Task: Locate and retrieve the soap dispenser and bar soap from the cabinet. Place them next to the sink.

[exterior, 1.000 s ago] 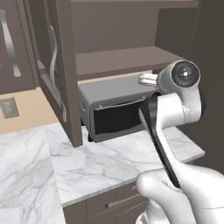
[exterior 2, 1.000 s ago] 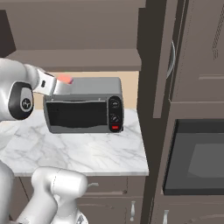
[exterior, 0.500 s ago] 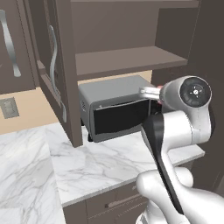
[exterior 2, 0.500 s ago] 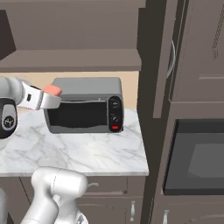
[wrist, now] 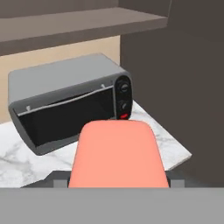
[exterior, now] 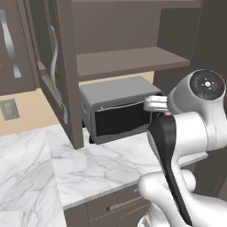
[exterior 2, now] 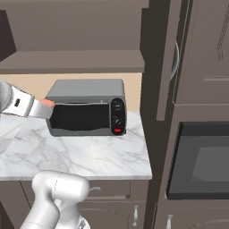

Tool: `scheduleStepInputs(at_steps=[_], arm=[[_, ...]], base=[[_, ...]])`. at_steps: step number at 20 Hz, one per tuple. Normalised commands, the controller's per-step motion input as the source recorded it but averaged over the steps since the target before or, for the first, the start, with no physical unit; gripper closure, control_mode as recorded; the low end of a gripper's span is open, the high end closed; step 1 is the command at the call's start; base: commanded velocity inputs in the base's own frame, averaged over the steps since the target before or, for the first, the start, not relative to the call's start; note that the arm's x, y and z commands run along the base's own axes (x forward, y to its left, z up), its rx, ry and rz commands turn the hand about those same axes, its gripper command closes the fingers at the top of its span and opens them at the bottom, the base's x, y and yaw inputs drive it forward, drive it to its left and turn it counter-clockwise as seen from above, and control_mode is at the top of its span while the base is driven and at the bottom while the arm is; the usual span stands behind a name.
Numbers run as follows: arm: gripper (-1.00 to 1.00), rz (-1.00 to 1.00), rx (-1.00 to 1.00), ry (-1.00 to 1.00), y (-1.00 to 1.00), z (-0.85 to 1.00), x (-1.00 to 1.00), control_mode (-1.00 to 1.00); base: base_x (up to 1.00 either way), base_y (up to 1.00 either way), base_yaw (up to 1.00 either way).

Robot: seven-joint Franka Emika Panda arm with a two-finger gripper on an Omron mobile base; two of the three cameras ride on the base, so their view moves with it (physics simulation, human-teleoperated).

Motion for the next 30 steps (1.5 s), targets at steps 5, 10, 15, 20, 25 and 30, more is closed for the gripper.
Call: scheduleStepInputs(at_steps=[5, 10, 15, 20, 25, 30], arm=[[1.0, 0.02, 0.0, 0.16, 0.02, -0.15, -0.51, -1.0], [1.0, 0.06, 0.0, 0.06, 0.0, -0.38, -0.63, -1.0], [1.0, 0.04, 0.0, 0.0, 0.0, -0.15, -0.45, -1.0], [1.0, 0.0, 0.0, 0.0, 0.0, 0.09, 0.0, -1.0], [1.0, 0.01, 0.0, 0.0, 0.0, 0.02, -0.01, -1.0], [1.0, 0.0, 0.0, 0.0, 0.0, 0.0, 0.0, -1.0]], base=[[0.0, 0.0, 0.0], [0.0, 0.0, 0.0], [0.0, 0.0, 0.0], [0.0, 0.0, 0.0], [0.0, 0.0, 0.0], [0.0, 0.0, 0.0]])
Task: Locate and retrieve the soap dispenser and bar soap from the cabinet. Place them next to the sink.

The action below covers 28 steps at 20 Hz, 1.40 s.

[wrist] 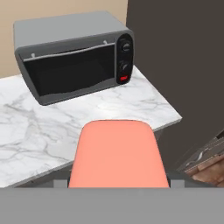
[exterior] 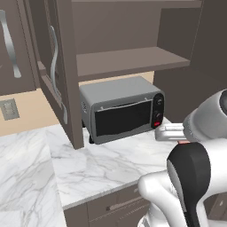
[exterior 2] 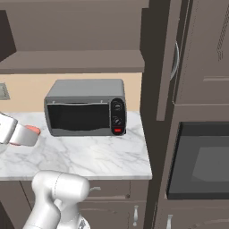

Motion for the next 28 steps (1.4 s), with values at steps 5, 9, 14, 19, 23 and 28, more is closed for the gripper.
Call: scheduleStepInputs(at_steps=[5, 9, 14, 19, 23, 28], arm=[[1.0, 0.0, 0.0, 0.04, 0.0, -0.04, -0.11, 1.0], [1.0, 0.0, 0.0, 0.0, 0.0, 0.0, 0.0, 1.0], [1.0, 0.0, 0.0, 0.0, 0.0, 0.0, 0.0, 1.0], [1.0, 0.0, 0.0, 0.0, 0.0, 0.0, 0.0, 1.0], [1.0, 0.0, 0.0, 0.0, 0.0, 0.0, 0.0, 1.0], [1.0, 0.0, 0.0, 0.0, 0.0, 0.0, 0.0, 1.0]], base=[[-0.08, 0.0, 0.0], [-0.61, 0.0, 0.0], [-0.73, 0.0, -0.01], [-0.64, 0.0, -0.02], [-0.21, -0.2, 0.11], [-0.03, -0.03, 0.48]])
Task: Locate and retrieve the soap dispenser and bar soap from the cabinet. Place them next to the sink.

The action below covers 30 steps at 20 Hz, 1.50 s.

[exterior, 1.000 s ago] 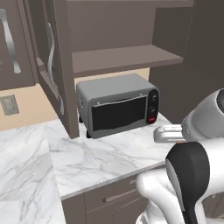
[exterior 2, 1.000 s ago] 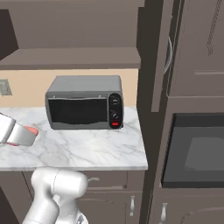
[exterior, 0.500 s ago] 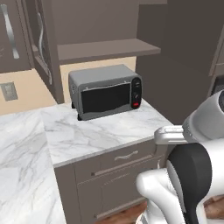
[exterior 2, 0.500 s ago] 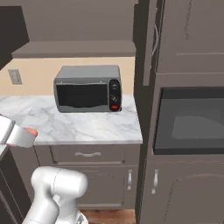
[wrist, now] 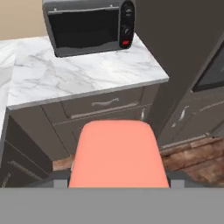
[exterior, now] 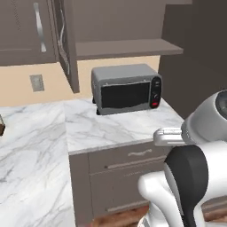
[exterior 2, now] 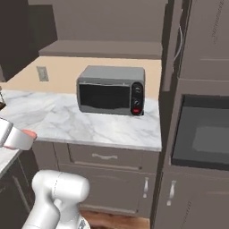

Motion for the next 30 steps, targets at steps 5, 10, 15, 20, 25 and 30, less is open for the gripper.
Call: scheduleStepInputs(at_steps=[5, 10, 15, 20, 25, 30], arm=[[1.0, 0.0, 0.0, 0.0, 0.0, 0.0, 0.0, 1.0], [1.0, 0.0, 0.0, 0.0, 0.0, 0.0, 0.0, 1.0], [1.0, 0.0, 0.0, 0.0, 0.0, 0.0, 0.0, 1.0], [1.0, 0.0, 0.0, 0.0, 0.0, 0.0, 0.0, 1.0], [1.0, 0.0, 0.0, 0.0, 0.0, 0.0, 0.0, 1.0], [1.0, 0.0, 0.0, 0.0, 0.0, 0.0, 0.0, 1.0]], base=[[-0.04, 0.0, 0.5], [-0.19, -0.01, 0.5], [-0.16, -0.02, 0.5], [-0.05, 0.0, 0.5], [-0.01, 0.0, 0.5], [0.0, 0.0, 0.5]])
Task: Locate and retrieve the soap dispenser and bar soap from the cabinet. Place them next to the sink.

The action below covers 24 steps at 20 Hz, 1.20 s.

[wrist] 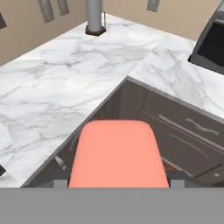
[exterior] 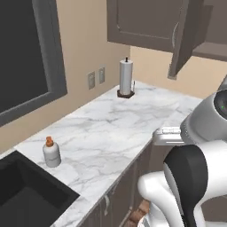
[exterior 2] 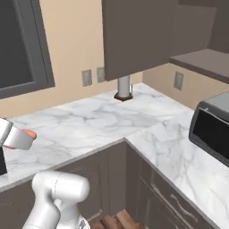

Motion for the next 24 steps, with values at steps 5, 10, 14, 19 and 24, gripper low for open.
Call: scheduleStepInputs(at_steps=[5, 10, 14, 19, 24], arm=[[1.0, 0.0, 0.0, 0.0, 0.0, 0.0, 0.0, 1.0], [1.0, 0.0, 0.0, 0.0, 0.0, 0.0, 0.0, 1.0], [1.0, 0.0, 0.0, 0.0, 0.0, 0.0, 0.0, 1.0], [1.0, 0.0, 0.0, 0.0, 0.0, 0.0, 0.0, 1.0], [1.0, 0.0, 0.0, 0.0, 0.0, 0.0, 0.0, 1.0]], base=[[0.0, 0.0, 0.5], [0.12, 0.0, 0.5], [0.25, 0.02, 0.41], [0.36, 0.11, 0.36], [0.4, 0.0, 0.4]])
